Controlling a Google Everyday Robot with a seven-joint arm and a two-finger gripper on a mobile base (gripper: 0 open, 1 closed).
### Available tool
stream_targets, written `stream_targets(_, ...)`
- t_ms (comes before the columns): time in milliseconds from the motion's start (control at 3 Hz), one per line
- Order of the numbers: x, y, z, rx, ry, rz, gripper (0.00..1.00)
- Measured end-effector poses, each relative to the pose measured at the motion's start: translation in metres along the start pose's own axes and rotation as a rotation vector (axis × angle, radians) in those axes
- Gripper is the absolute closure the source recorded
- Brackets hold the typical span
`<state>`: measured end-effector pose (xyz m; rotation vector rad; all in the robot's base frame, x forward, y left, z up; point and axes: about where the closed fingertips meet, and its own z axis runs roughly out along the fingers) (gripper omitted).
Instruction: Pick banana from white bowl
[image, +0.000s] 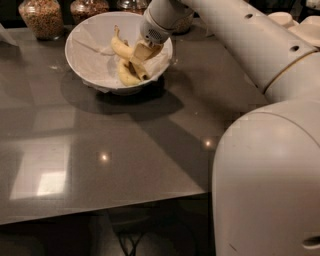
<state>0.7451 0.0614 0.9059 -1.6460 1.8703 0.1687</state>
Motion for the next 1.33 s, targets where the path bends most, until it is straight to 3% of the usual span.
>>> stream_targets(333,-0.014,0.004,-0.020,-0.010,-0.052,-0.019,1.00)
stream_targets(1000,-0.022,0.041,-0.076,-0.122,-0.220,-0.069,1.00)
stream_targets(1333,-0.023,0.062,-0.110,-0.169,-0.272,-0.081,1.00)
